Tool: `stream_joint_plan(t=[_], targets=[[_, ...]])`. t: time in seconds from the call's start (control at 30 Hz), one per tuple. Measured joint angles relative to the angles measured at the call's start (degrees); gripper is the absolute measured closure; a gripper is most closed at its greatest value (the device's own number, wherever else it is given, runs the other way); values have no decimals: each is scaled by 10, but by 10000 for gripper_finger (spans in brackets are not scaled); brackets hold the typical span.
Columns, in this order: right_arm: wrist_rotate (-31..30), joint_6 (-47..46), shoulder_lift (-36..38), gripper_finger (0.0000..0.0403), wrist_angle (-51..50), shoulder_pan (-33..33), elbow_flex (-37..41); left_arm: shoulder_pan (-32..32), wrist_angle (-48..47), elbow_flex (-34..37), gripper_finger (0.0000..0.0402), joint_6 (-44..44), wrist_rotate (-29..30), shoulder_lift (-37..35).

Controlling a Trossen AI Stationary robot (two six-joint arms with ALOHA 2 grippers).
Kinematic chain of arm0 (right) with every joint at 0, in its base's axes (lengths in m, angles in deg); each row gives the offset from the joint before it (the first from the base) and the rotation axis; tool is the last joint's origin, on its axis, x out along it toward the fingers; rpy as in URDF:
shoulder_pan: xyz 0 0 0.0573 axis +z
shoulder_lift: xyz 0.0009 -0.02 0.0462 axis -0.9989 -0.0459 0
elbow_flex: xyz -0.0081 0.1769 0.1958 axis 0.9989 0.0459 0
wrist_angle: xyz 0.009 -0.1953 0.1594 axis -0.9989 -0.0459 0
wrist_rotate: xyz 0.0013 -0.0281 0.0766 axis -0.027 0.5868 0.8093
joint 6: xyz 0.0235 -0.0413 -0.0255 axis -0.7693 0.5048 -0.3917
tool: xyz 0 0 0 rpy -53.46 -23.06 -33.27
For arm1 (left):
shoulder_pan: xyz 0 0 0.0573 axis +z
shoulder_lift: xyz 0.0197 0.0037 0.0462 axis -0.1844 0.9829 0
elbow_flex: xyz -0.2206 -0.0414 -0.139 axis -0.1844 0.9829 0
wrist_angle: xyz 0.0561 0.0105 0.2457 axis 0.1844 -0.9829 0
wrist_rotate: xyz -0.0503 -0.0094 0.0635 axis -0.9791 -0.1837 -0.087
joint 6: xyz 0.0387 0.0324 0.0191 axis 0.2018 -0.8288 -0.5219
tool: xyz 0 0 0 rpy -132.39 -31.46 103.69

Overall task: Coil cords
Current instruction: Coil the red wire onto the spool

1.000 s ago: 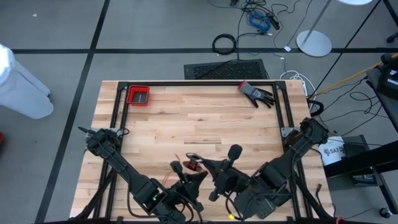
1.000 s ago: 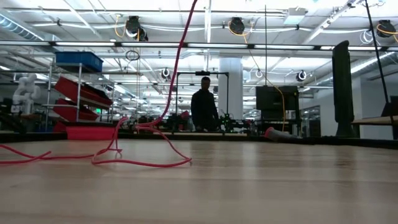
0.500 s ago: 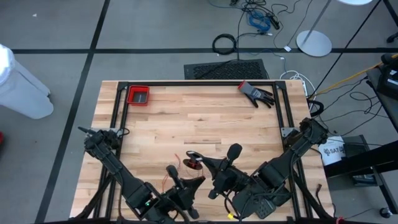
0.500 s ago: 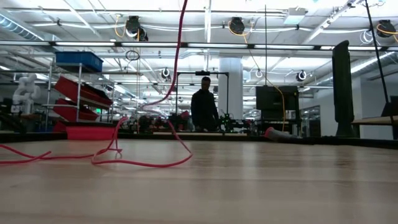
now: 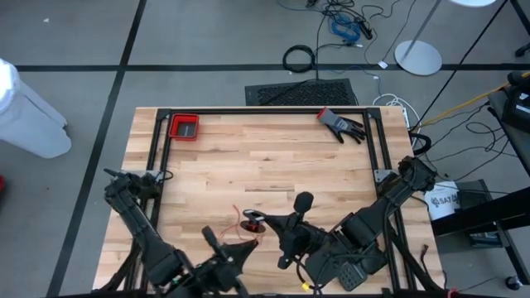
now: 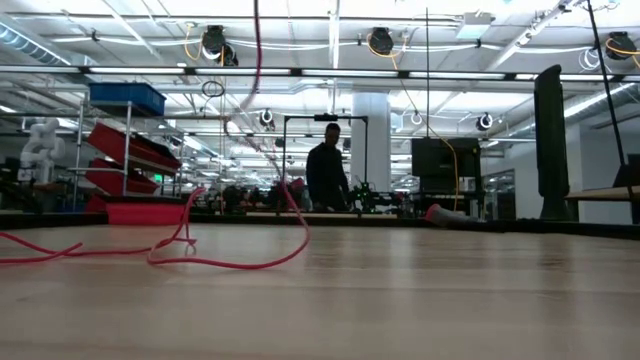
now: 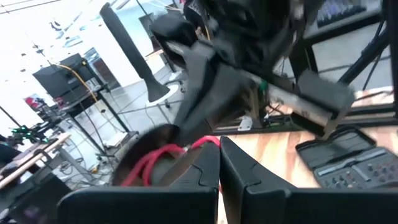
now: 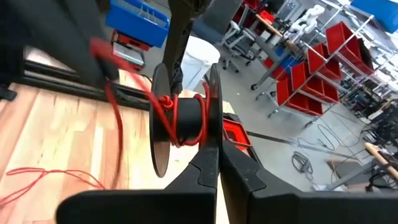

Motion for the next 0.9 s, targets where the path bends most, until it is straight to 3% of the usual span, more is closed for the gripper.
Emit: stream_joint_plan(t=[0.17, 0.4, 0.9], targets=[[10, -4, 0, 403, -12, -1, 0, -23, -4, 0, 400, 0, 6, -11], [112, -29, 17, 403, -22, -3, 0, -38, -6, 0, 400, -13, 6, -16], [153, -60, 54, 403, -37, 40, 1, -45, -26, 0, 400, -27, 4, -16]])
